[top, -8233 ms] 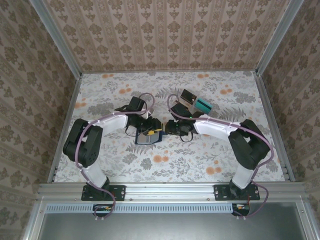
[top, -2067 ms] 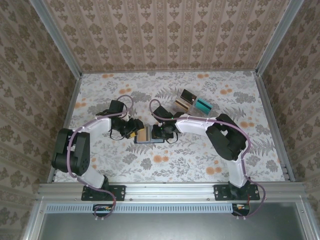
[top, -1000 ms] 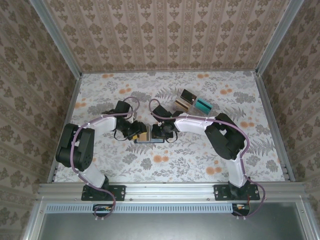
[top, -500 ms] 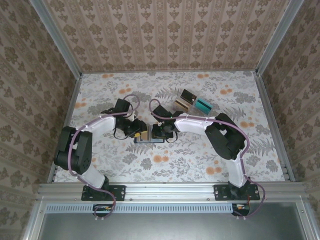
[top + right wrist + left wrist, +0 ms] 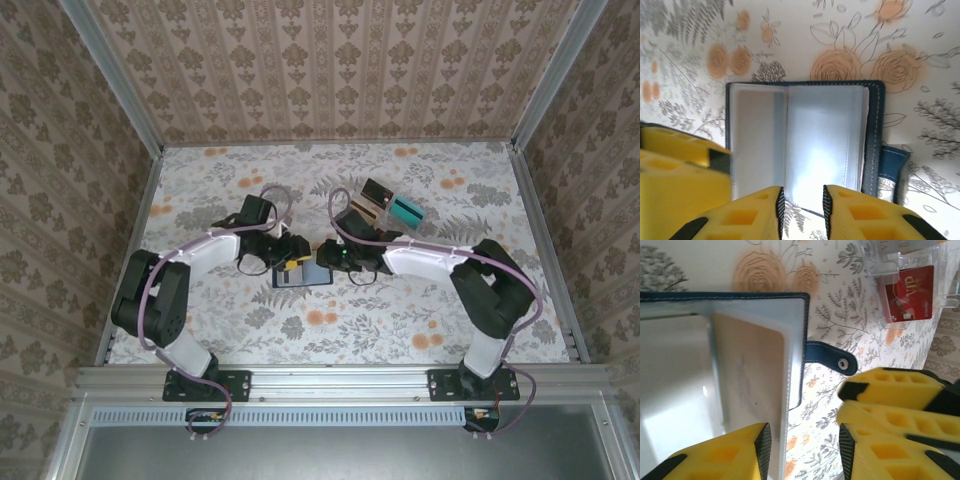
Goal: Take the credit cards out of the card holder
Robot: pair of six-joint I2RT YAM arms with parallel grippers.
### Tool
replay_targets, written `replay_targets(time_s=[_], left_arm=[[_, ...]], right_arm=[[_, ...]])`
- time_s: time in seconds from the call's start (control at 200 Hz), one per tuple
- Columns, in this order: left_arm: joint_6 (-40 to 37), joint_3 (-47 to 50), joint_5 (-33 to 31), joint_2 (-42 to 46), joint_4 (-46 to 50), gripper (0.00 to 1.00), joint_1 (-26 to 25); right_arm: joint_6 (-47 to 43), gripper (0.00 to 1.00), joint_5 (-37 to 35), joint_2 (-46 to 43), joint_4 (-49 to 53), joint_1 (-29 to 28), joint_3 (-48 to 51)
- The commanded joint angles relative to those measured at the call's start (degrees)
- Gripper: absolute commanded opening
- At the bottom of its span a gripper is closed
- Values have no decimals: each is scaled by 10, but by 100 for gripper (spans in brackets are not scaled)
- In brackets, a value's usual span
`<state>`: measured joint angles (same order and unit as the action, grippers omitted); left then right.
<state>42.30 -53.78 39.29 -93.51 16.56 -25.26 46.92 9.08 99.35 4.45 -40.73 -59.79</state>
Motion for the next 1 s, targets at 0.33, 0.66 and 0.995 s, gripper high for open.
replay_targets(time_s=[0.33,0.66,0.995], left_arm=[[-6,-20,-41,-3,26,53,13],[-2,-5,-60,-22,17,39,13],[-3,-12,-47,-51,3,32,12]], right_arm=[[-6,29,-56,-22,39,1,-18],[3,20,-33,67,117,-16,-102],[8,20,-39,118,179,-18,-140]])
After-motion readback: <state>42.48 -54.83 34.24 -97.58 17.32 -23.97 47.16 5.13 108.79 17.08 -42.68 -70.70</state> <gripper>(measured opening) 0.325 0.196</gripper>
